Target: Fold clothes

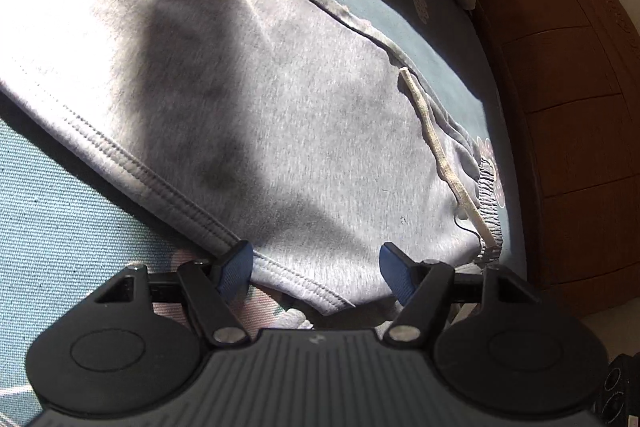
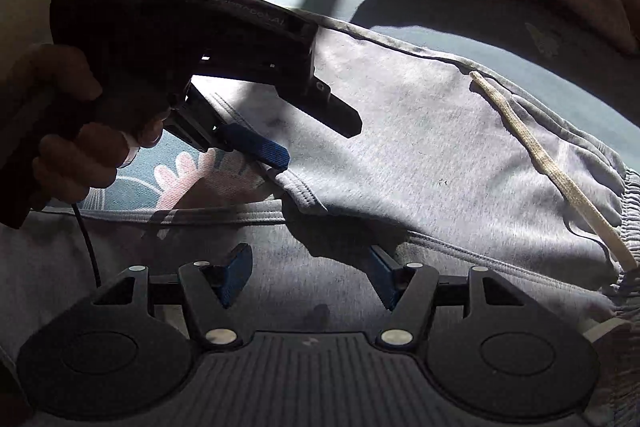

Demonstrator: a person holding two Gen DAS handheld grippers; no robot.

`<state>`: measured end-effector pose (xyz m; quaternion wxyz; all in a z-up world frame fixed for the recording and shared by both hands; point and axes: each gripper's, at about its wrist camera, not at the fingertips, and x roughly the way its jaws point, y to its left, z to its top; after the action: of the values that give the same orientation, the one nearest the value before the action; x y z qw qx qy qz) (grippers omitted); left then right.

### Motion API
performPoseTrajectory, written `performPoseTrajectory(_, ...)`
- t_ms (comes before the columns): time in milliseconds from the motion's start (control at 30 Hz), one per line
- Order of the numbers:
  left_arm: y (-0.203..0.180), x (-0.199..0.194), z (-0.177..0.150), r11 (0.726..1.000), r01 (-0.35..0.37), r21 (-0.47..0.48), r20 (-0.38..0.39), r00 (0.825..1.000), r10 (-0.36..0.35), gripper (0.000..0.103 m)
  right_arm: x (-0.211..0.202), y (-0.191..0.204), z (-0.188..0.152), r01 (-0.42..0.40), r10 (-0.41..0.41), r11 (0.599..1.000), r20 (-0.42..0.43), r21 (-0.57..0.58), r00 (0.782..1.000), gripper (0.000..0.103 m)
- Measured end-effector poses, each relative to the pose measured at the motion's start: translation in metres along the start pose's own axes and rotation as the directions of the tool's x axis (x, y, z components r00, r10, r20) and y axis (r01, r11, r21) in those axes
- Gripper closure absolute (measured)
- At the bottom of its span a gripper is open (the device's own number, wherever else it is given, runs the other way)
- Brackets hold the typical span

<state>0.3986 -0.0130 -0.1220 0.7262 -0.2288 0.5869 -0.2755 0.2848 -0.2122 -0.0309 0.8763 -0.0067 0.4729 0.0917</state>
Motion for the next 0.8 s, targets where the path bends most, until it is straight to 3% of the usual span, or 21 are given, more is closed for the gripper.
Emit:
performPoseTrajectory(133, -0.008, -0.028, -0.004, 0.984, -0.147, 0.103, 0.049, 0.989, 0.142, 0.032, -0.014, -0.021, -0.012, 0.052, -0.051, 0.995, -0.025, 0.085, 0.998, 0.035)
performPoseTrajectory(300, -0.040, -0.051, -0.034, 0.940, -0.164, 0.300, 0.019, 0.986, 0.166, 0.028, -0.038, -0.040, -0.037, 0.096, -0.086, 0.986, -0.078, 0.140, 0.993, 0.035)
performPoseTrajectory(400, -0.058, -0.048, -0.068, 0.908, -0.116, 0.402, -0.045, 0.988, 0.147, 0.025, -0.049, -0.039, -0.051, 0.078, -0.065, 0.987, -0.097, 0.141, 0.993, 0.035)
performPoseTrajectory(567, -0.054, -0.025, -0.117, 0.898, -0.043, 0.439, -0.131, 0.985, 0.111, 0.024, -0.041, -0.036, -0.069, 0.099, -0.074, 0.981, -0.150, 0.165, 0.986, 0.035)
performPoseTrajectory(667, -0.035, -0.021, -0.120, 0.888, -0.185, 0.422, -0.052, 0.972, 0.227, 0.027, -0.042, -0.034, -0.074, 0.103, -0.078, 0.981, -0.151, 0.166, 0.985, 0.035)
performPoseTrajectory(733, -0.020, -0.032, -0.114, 0.913, -0.165, 0.374, -0.038, 0.980, 0.193, 0.027, -0.044, -0.033, -0.078, 0.112, -0.087, 0.982, -0.159, 0.152, 0.983, 0.035)
performPoseTrajectory(800, -0.021, -0.040, -0.111, 0.887, -0.235, 0.397, -0.017, 0.965, 0.263, 0.027, -0.046, -0.037, -0.083, 0.149, -0.126, 0.980, -0.167, 0.133, 0.978, 0.035)
